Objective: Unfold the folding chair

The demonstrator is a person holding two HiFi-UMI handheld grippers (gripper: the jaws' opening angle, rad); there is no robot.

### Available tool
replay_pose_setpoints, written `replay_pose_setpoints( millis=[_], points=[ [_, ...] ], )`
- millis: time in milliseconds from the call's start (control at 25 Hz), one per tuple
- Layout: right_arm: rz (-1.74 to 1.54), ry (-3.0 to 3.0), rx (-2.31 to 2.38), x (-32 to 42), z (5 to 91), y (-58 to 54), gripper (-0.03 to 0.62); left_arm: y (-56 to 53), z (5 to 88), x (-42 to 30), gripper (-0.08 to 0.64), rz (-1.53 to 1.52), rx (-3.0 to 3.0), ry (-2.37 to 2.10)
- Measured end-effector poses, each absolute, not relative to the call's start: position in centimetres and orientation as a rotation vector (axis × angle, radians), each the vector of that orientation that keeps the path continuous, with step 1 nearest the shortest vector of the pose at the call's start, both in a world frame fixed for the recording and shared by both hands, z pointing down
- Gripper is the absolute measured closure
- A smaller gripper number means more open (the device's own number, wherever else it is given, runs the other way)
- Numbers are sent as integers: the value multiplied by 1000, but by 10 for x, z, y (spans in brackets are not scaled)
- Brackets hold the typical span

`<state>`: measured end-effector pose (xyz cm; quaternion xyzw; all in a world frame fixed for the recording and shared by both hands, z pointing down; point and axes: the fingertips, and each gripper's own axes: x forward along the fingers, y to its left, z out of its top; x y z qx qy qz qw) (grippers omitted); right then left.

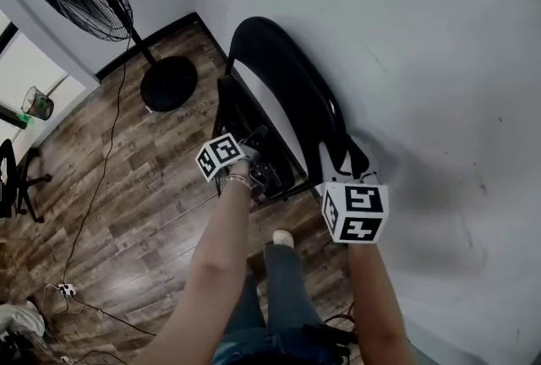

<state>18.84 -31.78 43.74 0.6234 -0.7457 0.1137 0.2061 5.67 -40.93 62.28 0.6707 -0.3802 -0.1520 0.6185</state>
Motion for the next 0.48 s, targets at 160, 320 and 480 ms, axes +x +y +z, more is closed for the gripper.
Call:
replay_pose_setpoints(
  millis=[160, 320, 480],
  points=[
    [426, -2136, 1638, 172, 432, -312, 405, -400, 619, 39, 529, -352, 1565, -865],
    [449, -2234, 1468, 149, 425, -299, 405, -391, 616, 24, 529, -374, 1572, -862],
    [387, -2289, 1351, 123, 417, -300, 402, -383, 614, 7, 523, -368, 1580, -862]
  ],
)
